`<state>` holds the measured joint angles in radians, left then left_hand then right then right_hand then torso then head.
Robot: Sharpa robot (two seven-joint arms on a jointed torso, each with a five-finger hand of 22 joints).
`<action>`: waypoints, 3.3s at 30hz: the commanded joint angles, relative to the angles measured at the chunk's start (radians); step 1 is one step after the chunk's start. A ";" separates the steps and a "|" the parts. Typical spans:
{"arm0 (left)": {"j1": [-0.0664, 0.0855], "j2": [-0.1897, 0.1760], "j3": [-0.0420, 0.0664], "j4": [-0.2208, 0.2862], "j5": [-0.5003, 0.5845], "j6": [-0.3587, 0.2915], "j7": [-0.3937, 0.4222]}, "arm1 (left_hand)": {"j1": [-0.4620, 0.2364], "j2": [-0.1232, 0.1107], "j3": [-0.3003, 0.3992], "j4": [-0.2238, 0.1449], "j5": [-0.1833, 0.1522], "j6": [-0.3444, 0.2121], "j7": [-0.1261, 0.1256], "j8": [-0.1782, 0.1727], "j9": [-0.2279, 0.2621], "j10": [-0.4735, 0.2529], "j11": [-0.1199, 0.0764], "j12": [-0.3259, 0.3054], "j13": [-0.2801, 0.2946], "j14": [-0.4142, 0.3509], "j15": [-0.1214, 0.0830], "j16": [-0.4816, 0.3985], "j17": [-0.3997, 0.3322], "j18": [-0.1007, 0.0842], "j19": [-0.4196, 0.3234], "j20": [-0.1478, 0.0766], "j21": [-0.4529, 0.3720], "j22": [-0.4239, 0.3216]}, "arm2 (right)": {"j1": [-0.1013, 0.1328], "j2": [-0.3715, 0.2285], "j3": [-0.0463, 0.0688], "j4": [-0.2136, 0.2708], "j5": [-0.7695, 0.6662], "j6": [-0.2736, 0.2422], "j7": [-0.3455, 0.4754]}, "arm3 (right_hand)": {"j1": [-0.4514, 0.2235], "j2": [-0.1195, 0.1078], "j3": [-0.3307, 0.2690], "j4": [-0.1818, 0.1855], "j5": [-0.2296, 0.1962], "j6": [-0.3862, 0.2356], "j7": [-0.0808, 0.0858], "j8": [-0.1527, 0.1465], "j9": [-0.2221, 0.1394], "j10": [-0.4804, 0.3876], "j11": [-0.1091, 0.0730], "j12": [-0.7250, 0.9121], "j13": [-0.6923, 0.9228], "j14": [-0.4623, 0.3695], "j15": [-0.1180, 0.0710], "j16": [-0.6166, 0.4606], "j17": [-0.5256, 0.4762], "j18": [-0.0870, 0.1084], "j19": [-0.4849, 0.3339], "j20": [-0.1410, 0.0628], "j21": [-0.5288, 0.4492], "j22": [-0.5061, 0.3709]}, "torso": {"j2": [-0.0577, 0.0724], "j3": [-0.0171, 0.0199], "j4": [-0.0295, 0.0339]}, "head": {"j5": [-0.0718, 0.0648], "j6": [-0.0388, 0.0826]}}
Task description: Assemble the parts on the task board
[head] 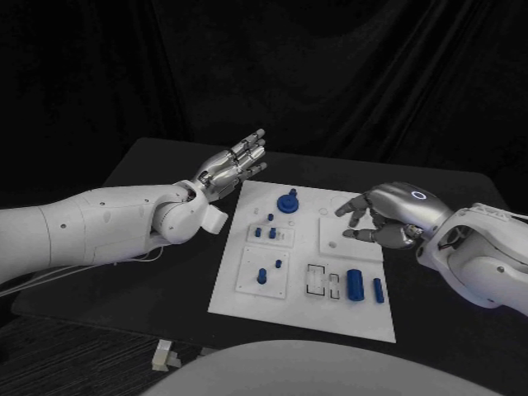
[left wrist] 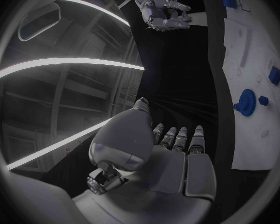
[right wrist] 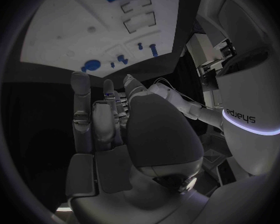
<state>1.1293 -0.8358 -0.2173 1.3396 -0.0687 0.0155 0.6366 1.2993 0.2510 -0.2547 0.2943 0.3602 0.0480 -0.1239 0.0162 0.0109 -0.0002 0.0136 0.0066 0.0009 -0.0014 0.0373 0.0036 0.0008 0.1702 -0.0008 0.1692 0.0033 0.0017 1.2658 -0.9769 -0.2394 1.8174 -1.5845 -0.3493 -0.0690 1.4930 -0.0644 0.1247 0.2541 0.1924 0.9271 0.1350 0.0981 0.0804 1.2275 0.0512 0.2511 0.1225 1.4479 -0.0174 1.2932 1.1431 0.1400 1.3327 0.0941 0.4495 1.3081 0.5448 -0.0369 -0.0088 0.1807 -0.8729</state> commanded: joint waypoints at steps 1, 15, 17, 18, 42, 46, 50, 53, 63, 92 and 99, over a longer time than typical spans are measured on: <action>-0.003 -0.001 0.001 0.002 -0.021 -0.072 0.096 | -0.021 -0.002 -0.017 -0.001 -0.044 0.000 -0.016 -0.007 -0.001 0.000 -0.026 -0.007 -0.001 0.001 -0.009 -0.004 -0.001 0.009 0.001 -0.016 -0.003 -0.002 | 0.002 -0.041 -0.003 0.000 0.113 0.135 -0.046 | -0.062 0.002 -0.020 0.031 -0.017 0.036 -0.019 0.009 0.007 0.054 -0.023 0.057 0.037 0.000 -0.017 -0.008 -0.007 0.017 0.000 -0.016 -0.007 0.054 | -0.002 -0.0003 -0.0062 | -0.013 0.000; -0.012 -0.003 0.001 0.001 -0.127 -0.131 0.136 | -0.099 -0.019 -0.063 -0.004 -0.218 -0.048 -0.140 -0.016 -0.011 0.000 -0.099 -0.007 -0.001 0.001 -0.027 -0.004 -0.001 0.008 0.001 -0.041 -0.003 -0.002 | -0.020 -0.132 -0.009 -0.006 0.307 0.255 -0.193 | -0.287 0.082 -0.130 0.032 -0.025 0.133 -0.054 0.081 0.135 0.199 -0.046 1.110 1.180 0.049 -0.041 0.057 0.108 0.019 0.029 -0.038 -0.087 0.046 | -0.003 0.0001 -0.0081 | -0.048 0.000; -0.013 -0.005 0.001 0.003 -0.129 -0.128 0.134 | -0.096 -0.014 -0.060 -0.003 -0.206 -0.048 -0.102 -0.016 -0.011 0.000 -0.073 -0.007 -0.001 0.001 -0.024 -0.004 -0.001 0.007 0.001 -0.041 -0.003 -0.002 | -0.023 -0.132 -0.009 -0.001 0.311 0.234 -0.214 | -0.318 0.090 -0.143 0.031 -0.010 0.140 -0.063 0.118 0.183 0.300 -0.054 1.270 1.382 0.097 -0.046 0.194 0.305 0.005 0.069 -0.045 0.023 0.068 | -0.003 0.0003 -0.0063 | -0.053 0.000; -0.013 -0.006 0.001 0.004 -0.129 -0.124 0.132 | -0.093 -0.010 -0.057 -0.004 -0.193 -0.048 -0.092 -0.016 -0.011 0.000 -0.063 -0.007 -0.001 0.001 -0.021 -0.004 -0.001 0.007 0.001 -0.041 -0.003 -0.002 | -0.024 -0.131 -0.009 0.002 0.313 0.225 -0.231 | -0.340 0.099 -0.149 0.034 0.003 0.137 -0.073 0.147 0.227 0.343 -0.064 1.320 1.448 0.110 -0.048 0.239 0.370 -0.007 0.099 -0.054 0.130 0.090 | -0.003 0.0003 -0.0050 | -0.056 0.000; -0.016 -0.023 0.001 0.017 -0.132 -0.081 0.107 | -0.014 0.017 -0.022 -0.003 -0.012 -0.019 -0.011 -0.009 -0.004 0.000 -0.004 -0.007 -0.001 0.001 0.006 -0.004 -0.001 0.007 0.001 -0.015 -0.003 -0.002 | -0.038 0.003 -0.008 -0.024 0.318 0.451 -0.577 | -0.664 0.127 -0.258 0.037 -0.141 0.139 -0.122 0.357 0.685 0.343 -0.101 1.320 1.448 0.123 -0.100 0.278 0.428 -0.070 0.166 -0.099 0.685 0.171 | -0.003 -0.0004 -0.0046 | -0.062 0.000; -0.017 -0.025 0.001 0.019 -0.132 -0.077 0.102 | -0.010 0.018 -0.020 -0.004 -0.004 -0.017 -0.014 -0.008 -0.003 0.000 -0.003 -0.007 -0.001 0.001 0.007 -0.004 -0.001 0.007 0.001 -0.014 -0.003 -0.002 | -0.050 0.022 -0.008 -0.037 0.318 0.441 -0.580 | -0.621 0.120 -0.253 0.029 -0.136 0.104 -0.108 0.307 0.677 0.343 -0.089 1.320 1.448 0.123 -0.093 0.278 0.428 -0.069 0.160 -0.094 0.681 0.169 | -0.004 -0.0006 -0.0044 | -0.060 0.000; -0.017 -0.024 0.001 0.019 -0.132 -0.072 0.097 | -0.009 0.018 -0.020 -0.003 -0.003 -0.016 -0.011 -0.008 -0.003 0.000 -0.001 -0.007 -0.001 0.001 0.007 -0.004 -0.001 0.007 0.001 -0.014 -0.003 -0.002 | -0.062 0.041 -0.008 -0.051 0.318 0.421 -0.571 | -0.574 0.104 -0.246 0.021 -0.133 0.099 -0.101 0.276 0.673 0.343 -0.082 1.320 1.448 0.123 -0.088 0.278 0.428 -0.066 0.154 -0.089 0.668 0.165 | -0.003 -0.0011 -0.0062 | -0.057 0.000; -0.017 -0.022 0.001 0.018 -0.132 -0.067 0.094 | -0.006 0.020 -0.018 -0.004 0.000 -0.011 -0.007 -0.006 -0.002 0.000 0.001 -0.007 -0.001 0.001 0.007 -0.004 -0.001 0.007 0.001 -0.013 -0.003 -0.002 | -0.071 0.052 -0.008 -0.057 0.318 0.395 -0.558 | -0.542 0.092 -0.240 0.013 -0.130 0.092 -0.097 0.261 0.674 0.343 -0.079 1.320 1.448 0.123 -0.086 0.278 0.428 -0.065 0.151 -0.087 0.664 0.163 | -0.004 -0.0008 -0.0054 | -0.058 0.000; -0.017 -0.020 0.001 0.016 -0.132 -0.058 0.081 | -0.001 0.024 -0.014 -0.004 0.004 -0.008 -0.002 -0.006 -0.001 0.000 0.003 -0.007 -0.001 0.001 0.009 -0.004 -0.001 0.007 0.001 -0.010 -0.003 -0.002 | -0.080 0.069 -0.007 -0.061 0.318 0.336 -0.531 | -0.470 0.070 -0.221 -0.016 -0.119 0.076 -0.092 0.251 0.693 0.343 -0.074 1.320 1.448 0.123 -0.083 0.278 0.428 -0.066 0.151 -0.083 0.679 0.165 | -0.005 0.0004 -0.0046 | -0.057 0.000; -0.017 -0.012 0.001 0.009 -0.132 -0.034 0.059 | 0.031 0.030 0.007 -0.011 0.045 0.000 0.024 -0.004 0.000 0.000 0.010 -0.007 -0.001 0.001 0.021 -0.004 -0.001 0.008 0.001 0.004 -0.003 -0.002 | -0.097 0.121 -0.007 -0.092 0.318 0.353 -0.568 | -0.498 -0.003 -0.192 0.036 -0.135 0.046 -0.096 0.294 0.786 0.343 -0.079 1.320 1.448 0.123 -0.080 0.278 0.428 -0.066 0.146 -0.080 0.686 0.165 | -0.003 -0.0010 -0.0064 | -0.052 0.000; -0.017 -0.008 0.001 0.006 -0.132 -0.023 0.055 | 0.033 0.031 0.008 -0.010 0.047 0.001 0.029 -0.004 0.000 0.000 0.011 -0.007 -0.001 0.001 0.022 -0.004 -0.001 0.008 0.001 0.006 -0.003 -0.002 | -0.107 0.145 -0.007 -0.111 0.319 0.380 -0.584 | -0.498 -0.012 -0.182 0.035 -0.139 0.043 -0.096 0.290 0.786 0.343 -0.078 1.320 1.448 0.123 -0.079 0.278 0.428 -0.064 0.143 -0.079 0.674 0.162 | -0.003 -0.0002 -0.0059 | -0.053 0.000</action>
<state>1.1138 -0.8464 -0.2173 1.3449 -0.1987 -0.0280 0.6755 1.3201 0.2837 -0.2531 0.2855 0.4038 0.0485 -0.1012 0.0078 0.0097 -0.0001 0.0146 0.0066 0.0016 0.0005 0.0540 0.0036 0.0015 0.1701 -0.0007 0.1662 0.0033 0.0015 1.1621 -0.8346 -0.2470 1.7102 -1.2647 0.0058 -0.6214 0.9925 -0.0664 -0.0638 0.2879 0.0571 0.9769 0.0374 0.3939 0.8671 1.4649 -0.0284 1.5683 1.3080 1.4659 -0.1043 1.5682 1.3075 0.0779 1.4650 0.0056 1.1285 1.3079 0.5411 -0.0376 -0.0144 0.1268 -0.8725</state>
